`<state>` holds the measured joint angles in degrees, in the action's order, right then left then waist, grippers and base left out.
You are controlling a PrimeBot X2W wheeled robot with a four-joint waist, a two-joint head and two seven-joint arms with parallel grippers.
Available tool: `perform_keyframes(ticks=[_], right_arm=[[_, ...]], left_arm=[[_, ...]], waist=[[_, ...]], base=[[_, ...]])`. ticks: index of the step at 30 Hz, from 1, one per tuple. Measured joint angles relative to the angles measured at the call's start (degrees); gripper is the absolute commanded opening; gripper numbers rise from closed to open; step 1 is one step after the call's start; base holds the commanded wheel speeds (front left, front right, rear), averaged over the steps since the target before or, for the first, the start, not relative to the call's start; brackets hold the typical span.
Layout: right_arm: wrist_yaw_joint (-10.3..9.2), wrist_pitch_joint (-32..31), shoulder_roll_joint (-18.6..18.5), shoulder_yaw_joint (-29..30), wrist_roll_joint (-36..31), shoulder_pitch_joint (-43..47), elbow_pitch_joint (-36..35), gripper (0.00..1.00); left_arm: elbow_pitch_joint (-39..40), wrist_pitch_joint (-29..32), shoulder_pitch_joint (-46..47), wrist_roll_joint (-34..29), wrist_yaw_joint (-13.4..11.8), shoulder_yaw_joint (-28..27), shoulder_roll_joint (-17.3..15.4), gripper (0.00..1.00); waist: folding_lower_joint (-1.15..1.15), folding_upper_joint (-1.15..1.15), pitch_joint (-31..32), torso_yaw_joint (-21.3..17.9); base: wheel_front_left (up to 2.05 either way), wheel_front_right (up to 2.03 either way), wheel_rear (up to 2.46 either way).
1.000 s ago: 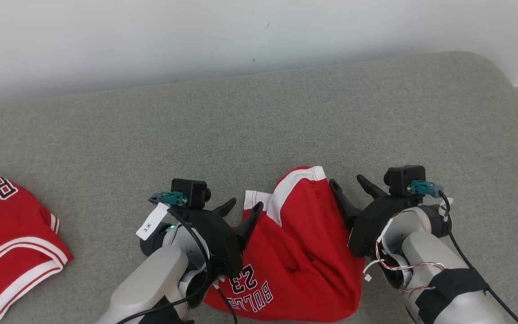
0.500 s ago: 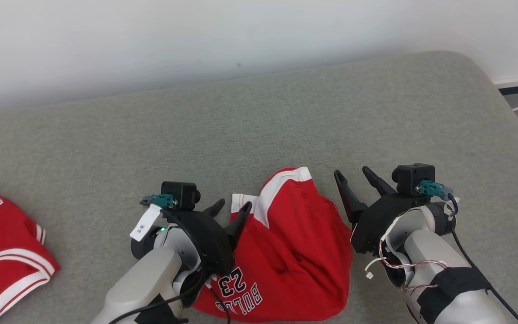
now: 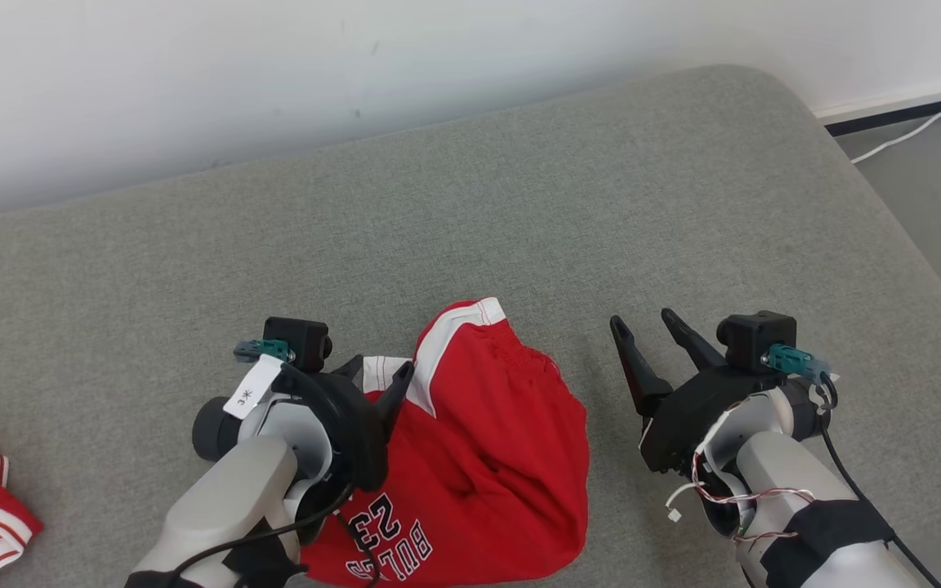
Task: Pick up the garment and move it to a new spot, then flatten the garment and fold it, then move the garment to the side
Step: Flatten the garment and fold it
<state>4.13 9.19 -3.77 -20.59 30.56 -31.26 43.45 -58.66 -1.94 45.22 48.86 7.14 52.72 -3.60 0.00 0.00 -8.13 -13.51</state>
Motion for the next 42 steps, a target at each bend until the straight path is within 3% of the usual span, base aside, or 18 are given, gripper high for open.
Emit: perform_keyframes(ticks=[8,9,10,11,27,33,42], right_arm=[[0.0,0.8,-0.6,0.2,-0.1,0.5,-0.8,1.0],[0.0,0.9,-0.6,0.2,-0.2,0.5,-0.9,1.0],[0.0,0.9,-0.6,0.2,-0.2,0.5,-0.9,1.0],[0.0,0.9,-0.6,0.1,-0.2,0.5,-0.9,1.0],[-0.08,1.6,-0.8,0.7,-0.3,2.0,-0.4,1.0],[-0.09,2.5,-1.0,1.8,0.5,3.8,0.7,1.0],[-0.09,3.1,-1.0,2.7,1.7,7.2,1.2,1.0]], left_arm=[[-3.6,0.6,0.2,-1.3,0.0,1.7,0.2,1.0],[-3.7,0.6,0.2,-1.2,0.0,1.7,0.2,0.51],[-3.8,0.6,0.2,-1.2,0.0,1.7,0.3,0.35],[-4.0,0.5,0.2,-1.2,0.0,1.8,0.4,0.0],[-3.9,-4.7,2.9,0.0,0.0,1.7,0.7,0.0],[-3.6,-11.1,2.8,-0.1,-0.1,0.0,-2.2,0.0],[0.4,-12.3,-12.6,-0.7,-2.5,0.0,-5.7,0.0]], waist=[[0.0,0.0,-0.5,-0.3],[0.0,0.0,-0.6,-0.2],[0.0,0.0,-0.6,-0.1],[0.0,0.0,-0.6,-0.1],[0.0,0.0,0.2,1.6],[0.0,0.0,1.9,3.9],[0.0,0.01,4.7,8.7]], base=[[0.0,0.0,0.0],[0.0,0.0,0.0],[0.0,0.0,0.0],[0.0,0.0,0.0],[0.0,0.0,0.0],[0.0,0.0,0.0],[0.0,0.0,0.0]])
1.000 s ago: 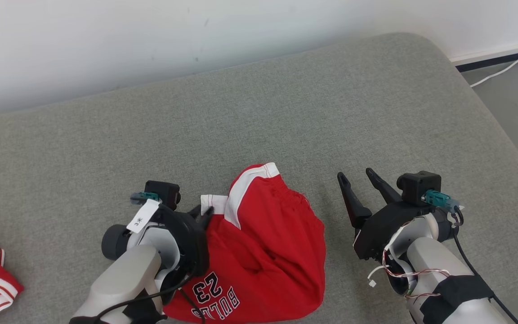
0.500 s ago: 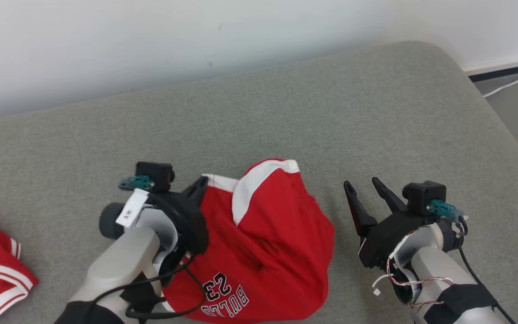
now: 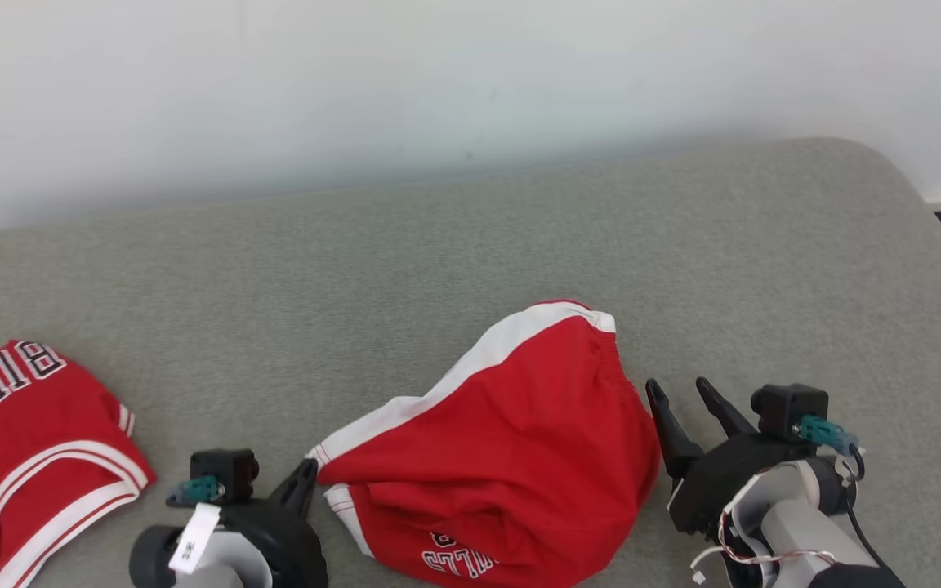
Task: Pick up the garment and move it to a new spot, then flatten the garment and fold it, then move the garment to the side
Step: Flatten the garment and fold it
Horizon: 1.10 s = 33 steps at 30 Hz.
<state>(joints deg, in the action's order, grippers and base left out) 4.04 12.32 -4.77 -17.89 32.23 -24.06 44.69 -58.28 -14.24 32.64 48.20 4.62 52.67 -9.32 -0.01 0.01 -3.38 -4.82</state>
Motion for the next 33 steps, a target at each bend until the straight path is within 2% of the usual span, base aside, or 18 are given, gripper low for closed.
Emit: perform_keyframes(ticks=[10,14,15,16,24,29,33], right_arm=[[-0.08,0.3,-0.5,0.4,0.5,2.0,0.3,1.0],[-0.08,0.3,-0.3,-0.1,0.5,2.0,0.2,1.0],[-0.08,0.3,-0.3,-0.2,0.5,2.0,0.2,1.0],[-0.08,0.3,-0.3,-0.2,0.5,2.0,0.2,1.0],[-0.08,0.2,-0.5,-0.2,0.5,0.1,0.0,1.0],[-0.08,-1.7,-0.7,-0.5,0.4,-2.4,0.5,1.0],[-0.48,-4.7,-0.7,-0.9,0.3,-5.5,2.1,1.0]], left_arm=[[7.4,-0.1,-7.0,0.2,-2.7,-2.3,-1.9,0.0],[10.0,-0.1,-9.2,0.1,-3.8,-2.9,-1.5,0.0],[10.8,-0.1,-9.4,0.1,-4.2,-3.2,-1.5,0.13],[11.5,-0.1,-9.4,0.0,-4.3,-3.4,-1.5,1.0],[19.3,-0.1,-9.8,-1.3,-8.7,-8.0,-3.1,1.0],[21.4,-0.1,-9.8,-3.0,-8.7,-7.5,-3.6,1.0],[21.9,0.7,-9.6,-1.9,-8.1,-6.9,-3.2,1.0]], waist=[[0.0,0.0,1.7,4.9],[0.0,0.0,1.9,5.7],[0.0,0.0,1.9,5.7],[0.0,0.0,1.8,5.7],[0.0,-0.01,1.6,5.7],[0.0,-0.01,1.4,6.1],[0.0,-0.01,0.8,6.5]], base=[[0.0,0.0,0.0],[0.0,0.0,0.0],[0.0,0.0,0.0],[0.0,0.0,0.0],[0.0,0.0,0.0],[0.0,0.0,0.0],[0.0,0.0,0.0]])
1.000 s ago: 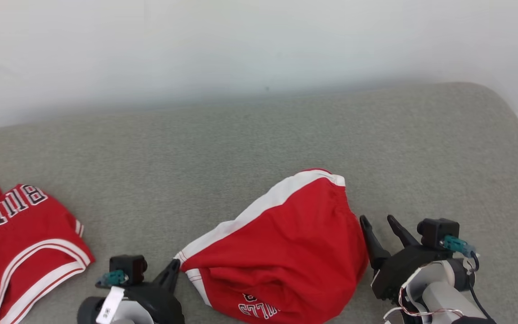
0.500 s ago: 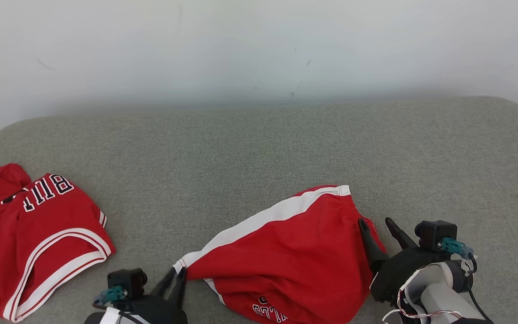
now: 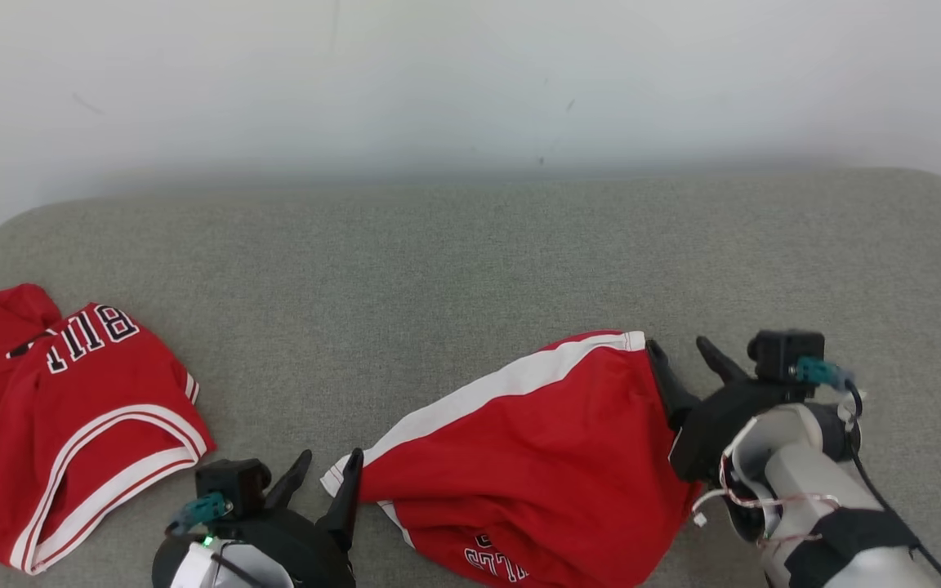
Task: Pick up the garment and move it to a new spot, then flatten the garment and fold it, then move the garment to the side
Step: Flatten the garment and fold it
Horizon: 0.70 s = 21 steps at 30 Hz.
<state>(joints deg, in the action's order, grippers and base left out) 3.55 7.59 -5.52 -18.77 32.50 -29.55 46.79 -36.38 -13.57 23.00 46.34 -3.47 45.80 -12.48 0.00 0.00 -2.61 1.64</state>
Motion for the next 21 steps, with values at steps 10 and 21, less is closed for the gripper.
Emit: perform_keyframes(ticks=[10,21], right_arm=[[-0.22,-6.5,0.2,-0.9,0.0,-7.5,5.9,1.0],[-0.54,-9.2,0.9,-1.3,0.3,-9.8,10.7,1.0]], left_arm=[[-1.8,7.5,2.5,0.4,-0.6,1.6,-0.1,1.0],[-2.1,11.7,4.2,0.3,-1.5,2.5,-0.2,1.0]], waist=[[0.01,0.0,-2.4,0.6],[0.01,0.0,-4.1,1.7]], base=[[0.0,0.0,0.0],[0.0,0.0,0.0]])
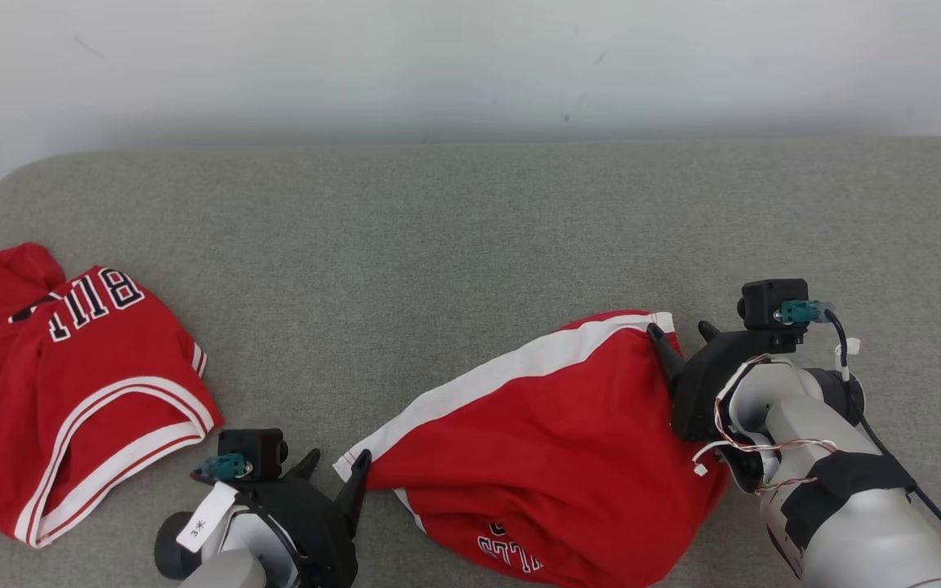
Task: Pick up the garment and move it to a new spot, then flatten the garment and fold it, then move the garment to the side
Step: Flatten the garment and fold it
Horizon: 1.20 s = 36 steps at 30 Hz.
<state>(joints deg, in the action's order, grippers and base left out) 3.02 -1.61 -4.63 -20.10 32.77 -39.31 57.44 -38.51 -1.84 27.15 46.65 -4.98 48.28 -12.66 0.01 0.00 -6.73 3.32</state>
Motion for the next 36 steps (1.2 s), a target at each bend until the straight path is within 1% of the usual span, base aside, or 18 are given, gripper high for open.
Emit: perform_keyframes(ticks=[5,6,7,8,9,11,14,15,22,29,33,36], right_arm=[[0.0,-0.5,0.3,-0.2,0.1,-1.3,1.7,1.0],[0.0,-0.8,0.4,-0.4,0.2,-1.4,2.1,1.0],[0.01,-1.0,0.4,-0.5,0.2,-1.4,2.5,0.89],[0.01,-1.0,0.5,-0.6,0.2,-1.4,3.0,0.29],[0.01,-1.3,0.6,-0.8,0.2,-1.5,3.4,0.0],[0.02,-1.4,0.7,-1.1,0.2,-1.8,3.8,0.0],[0.1,-1.4,0.8,-1.4,0.4,-2.9,4.2,0.0],[0.12,-1.4,0.9,-1.5,0.5,-3.2,4.4,0.0],[0.9,0.2,0.9,-1.6,1.0,-3.9,5.5,0.0],[1.65,3.5,0.9,-1.4,1.6,-5.0,5.7,0.0],[2.13,5.7,1.0,-1.4,2.0,-6.0,5.5,0.0],[2.59,7.5,1.0,-1.1,2.5,-6.2,5.2,0.0]], left_arm=[[0.2,1.6,0.3,0.9,0.0,-0.7,0.7,1.0],[0.2,1.9,0.3,1.0,0.0,-0.8,1.0,0.87],[0.3,2.2,0.4,1.4,0.1,-1.0,1.3,0.47],[0.3,2.4,0.4,2.1,0.6,-1.3,1.6,0.18],[0.4,2.5,0.4,2.8,0.9,-1.7,1.8,0.0],[0.4,3.2,0.4,4.6,1.5,-2.4,2.1,0.0],[0.2,3.7,0.4,5.0,1.6,-2.7,2.1,0.0],[0.2,3.9,0.4,5.2,2.0,-2.8,2.1,0.0],[0.3,3.7,0.4,5.2,2.0,-3.1,1.8,0.0],[1.6,0.9,1.6,4.3,1.8,-3.9,1.4,0.0],[3.1,-1.6,2.3,3.9,0.9,-5.0,0.9,0.0],[4.4,-3.2,2.6,3.6,0.8,-5.5,0.7,0.0]], waist=[[0.0,0.0,-0.6,0.7],[0.0,0.0,-0.7,0.9],[0.0,0.0,-0.8,1.1],[0.0,0.0,-0.9,1.3],[0.0,0.0,-1.1,1.4],[0.0,0.0,-1.4,1.6],[0.0,0.0,-1.7,1.8],[0.0,0.0,-1.7,1.9],[0.0,0.0,-1.3,1.4],[-0.01,0.0,-0.1,1.1],[-0.01,0.0,0.6,1.0],[-0.01,0.0,1.0,0.8]], base=[[0.0,0.0,0.0],[0.0,0.0,0.0],[0.0,0.0,0.0],[0.0,0.0,0.0],[0.0,0.0,0.0],[0.0,0.0,0.0],[0.0,0.0,0.0],[0.0,0.0,0.0],[0.0,0.0,0.0],[0.0,0.0,0.0],[0.0,0.0,0.0],[0.0,0.0,0.0]])
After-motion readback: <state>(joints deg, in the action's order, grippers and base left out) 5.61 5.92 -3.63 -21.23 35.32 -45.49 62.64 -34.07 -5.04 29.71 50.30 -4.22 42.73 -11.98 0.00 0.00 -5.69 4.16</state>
